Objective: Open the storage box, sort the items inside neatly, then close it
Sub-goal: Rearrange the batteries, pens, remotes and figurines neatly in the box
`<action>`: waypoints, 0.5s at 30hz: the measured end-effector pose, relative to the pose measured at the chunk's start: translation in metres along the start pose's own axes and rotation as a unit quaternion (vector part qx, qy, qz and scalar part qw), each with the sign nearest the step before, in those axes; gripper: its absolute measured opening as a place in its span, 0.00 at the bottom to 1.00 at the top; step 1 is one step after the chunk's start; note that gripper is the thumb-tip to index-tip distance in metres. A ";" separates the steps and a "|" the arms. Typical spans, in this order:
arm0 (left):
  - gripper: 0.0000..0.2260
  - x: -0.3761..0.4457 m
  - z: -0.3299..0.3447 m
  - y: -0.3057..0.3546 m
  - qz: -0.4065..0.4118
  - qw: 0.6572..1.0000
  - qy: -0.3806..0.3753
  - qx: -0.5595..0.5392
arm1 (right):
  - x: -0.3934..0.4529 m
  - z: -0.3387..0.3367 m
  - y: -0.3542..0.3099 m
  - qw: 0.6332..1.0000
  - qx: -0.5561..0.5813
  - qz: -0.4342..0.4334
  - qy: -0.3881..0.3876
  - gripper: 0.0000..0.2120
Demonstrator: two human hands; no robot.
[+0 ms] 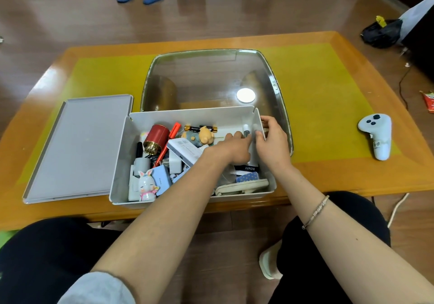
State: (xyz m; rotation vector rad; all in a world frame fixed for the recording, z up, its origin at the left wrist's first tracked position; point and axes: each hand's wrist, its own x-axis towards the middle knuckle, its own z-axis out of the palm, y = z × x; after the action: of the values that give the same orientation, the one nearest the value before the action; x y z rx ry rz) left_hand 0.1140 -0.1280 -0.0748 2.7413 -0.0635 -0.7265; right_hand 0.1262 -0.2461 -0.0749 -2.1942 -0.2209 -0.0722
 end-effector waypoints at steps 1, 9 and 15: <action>0.28 0.000 0.000 -0.001 0.000 1.000 0.001 0.004 | 0.000 0.000 0.000 1.000 0.000 0.000 0.000 0.15; 0.30 -0.005 0.002 -0.006 0.015 0.999 -0.028 0.037 | 0.000 0.000 0.000 1.000 0.001 0.002 -0.003 0.16; 0.33 -0.005 0.004 -0.003 0.018 0.997 -0.036 0.062 | 0.001 -0.001 0.000 1.000 -0.005 0.002 0.002 0.15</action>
State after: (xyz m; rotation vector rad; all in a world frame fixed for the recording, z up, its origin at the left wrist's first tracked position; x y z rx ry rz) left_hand 0.1080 -0.1252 -0.0764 2.8220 -0.1799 -0.8383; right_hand 0.1268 -0.2463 -0.0741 -2.2048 -0.2148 -0.0759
